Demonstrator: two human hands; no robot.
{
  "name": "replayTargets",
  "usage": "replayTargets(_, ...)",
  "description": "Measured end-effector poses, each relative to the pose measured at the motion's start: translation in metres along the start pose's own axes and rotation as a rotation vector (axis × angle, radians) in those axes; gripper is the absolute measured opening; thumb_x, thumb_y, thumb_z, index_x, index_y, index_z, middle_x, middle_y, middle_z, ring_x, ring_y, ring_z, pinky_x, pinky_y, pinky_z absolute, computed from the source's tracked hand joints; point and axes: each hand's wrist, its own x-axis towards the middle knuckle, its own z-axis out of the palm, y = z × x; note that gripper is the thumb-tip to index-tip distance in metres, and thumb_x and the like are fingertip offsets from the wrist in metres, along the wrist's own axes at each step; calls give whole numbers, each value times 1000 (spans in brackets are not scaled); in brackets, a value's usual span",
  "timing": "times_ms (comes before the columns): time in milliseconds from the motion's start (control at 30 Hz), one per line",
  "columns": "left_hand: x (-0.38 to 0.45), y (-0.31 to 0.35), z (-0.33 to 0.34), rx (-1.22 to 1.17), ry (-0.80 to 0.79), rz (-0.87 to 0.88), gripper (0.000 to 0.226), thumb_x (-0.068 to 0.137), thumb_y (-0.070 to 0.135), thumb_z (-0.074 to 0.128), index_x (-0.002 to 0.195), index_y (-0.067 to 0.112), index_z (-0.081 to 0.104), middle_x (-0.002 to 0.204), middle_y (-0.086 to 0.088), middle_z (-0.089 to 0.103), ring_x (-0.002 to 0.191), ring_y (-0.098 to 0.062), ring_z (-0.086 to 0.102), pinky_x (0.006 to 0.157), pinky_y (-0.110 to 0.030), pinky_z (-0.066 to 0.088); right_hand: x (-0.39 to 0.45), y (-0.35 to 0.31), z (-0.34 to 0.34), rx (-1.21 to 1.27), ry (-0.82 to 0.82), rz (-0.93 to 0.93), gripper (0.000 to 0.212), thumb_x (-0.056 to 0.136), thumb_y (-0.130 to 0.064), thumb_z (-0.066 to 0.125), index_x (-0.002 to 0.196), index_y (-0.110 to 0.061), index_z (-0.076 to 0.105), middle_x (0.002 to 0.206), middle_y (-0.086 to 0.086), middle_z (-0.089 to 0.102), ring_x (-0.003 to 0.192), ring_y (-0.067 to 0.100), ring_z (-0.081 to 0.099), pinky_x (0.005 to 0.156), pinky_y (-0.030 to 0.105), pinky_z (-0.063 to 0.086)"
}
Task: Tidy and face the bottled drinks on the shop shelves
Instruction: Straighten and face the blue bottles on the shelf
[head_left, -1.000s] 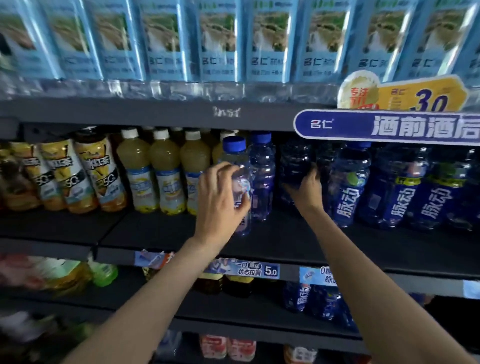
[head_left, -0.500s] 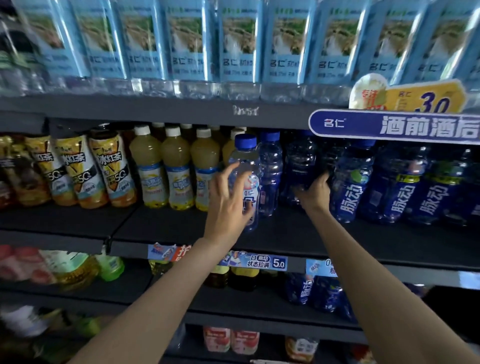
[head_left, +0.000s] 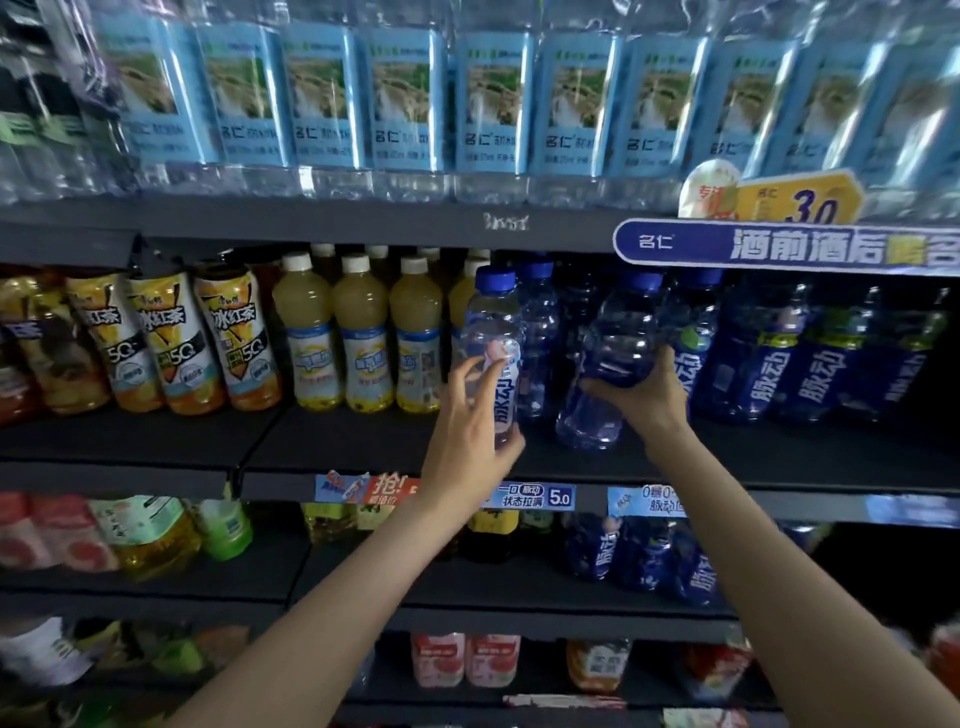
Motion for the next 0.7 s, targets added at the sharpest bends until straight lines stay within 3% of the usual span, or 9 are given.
replayTargets(33, -2, 9, -2, -93, -56, -33, 66, 86, 20, 64, 143, 14, 31, 139, -8, 33, 127, -19, 37, 97, -20, 35, -10, 0, -10, 162, -49, 55, 70, 67, -24, 85, 122, -16, 43, 122, 6, 60, 108, 27, 59, 86, 41, 49)
replayTargets(100, 0, 27, -7, -332, -327, -231, 61, 90, 34, 59, 142, 19, 30, 136, 5, 36, 129, -11, 33, 103, -21, 29, -32, -5, -26, 496, -173, 168, 53, 75, -18, 78, 119, -15, 49, 111, 7, 66, 98, 24, 65, 86, 42, 55)
replayTargets(167, 3, 42, -13, -721, -569, -486, 38, 91, 37, 55, 126, 22, 46, 126, 8, 49, 123, -12, 46, 102, -25, 38, -52, -12, -37, 656, -288, 178, 37, 82, -19, 69, 116, -10, 56, 102, 8, 70, 87, 21, 69, 83, 38, 56)
replayTargets(267, 2, 50, -13, -1080, -556, -633, 23, 87, 26, 62, 108, 18, 56, 112, -4, 66, 97, -16, 65, 90, -30, 53, -68, -22, -47, 693, -384, 115, 39, 76, -26, 67, 111, -11, 59, 101, 6, 73, 89, 19, 70, 87, 36, 54)
replayTargets(400, 0, 45, -22, -820, -321, -451, 60, 70, 26, 81, 118, 22, 46, 120, -2, 59, 107, -17, 60, 90, -27, 49, -72, -35, -52, 641, -324, 164, 37, 86, -29, 65, 115, -8, 58, 108, 11, 70, 95, 22, 69, 84, 34, 55)
replayTargets(533, 0, 34, -44, -277, -190, 62, 74, 68, 18, 82, 130, 16, 41, 124, 2, 42, 120, -18, 43, 101, -32, 38, -81, -37, -34, 807, -312, 332, 48, 81, -33, 69, 115, -2, 58, 110, 16, 68, 102, 28, 66, 84, 39, 54)
replayTargets(600, -1, 31, -53, -130, -174, 244, 74, 68, 15, 80, 131, 14, 42, 127, -1, 40, 121, -18, 38, 105, -33, 32, -88, -39, -23, 937, -310, 402, 50, 77, -33, 71, 113, -2, 58, 112, 16, 67, 105, 28, 64, 87, 41, 53)
replayTargets(633, -1, 30, -56, -122, -185, 257, 74, 69, 15, 80, 132, 15, 41, 129, 0, 39, 121, -15, 37, 105, -31, 30, -91, -40, -20, 979, -308, 403, 49, 76, -33, 71, 113, -3, 59, 112, 15, 67, 105, 27, 63, 87, 40, 53)
replayTargets(700, -1, 30, -61, -271, -232, 79, 73, 72, 21, 79, 133, 19, 38, 126, 8, 38, 118, -5, 39, 103, -25, 33, -93, -41, -17, 1009, -288, 339, 57, 70, -31, 74, 117, -3, 57, 109, 13, 68, 99, 25, 66, 80, 37, 56)
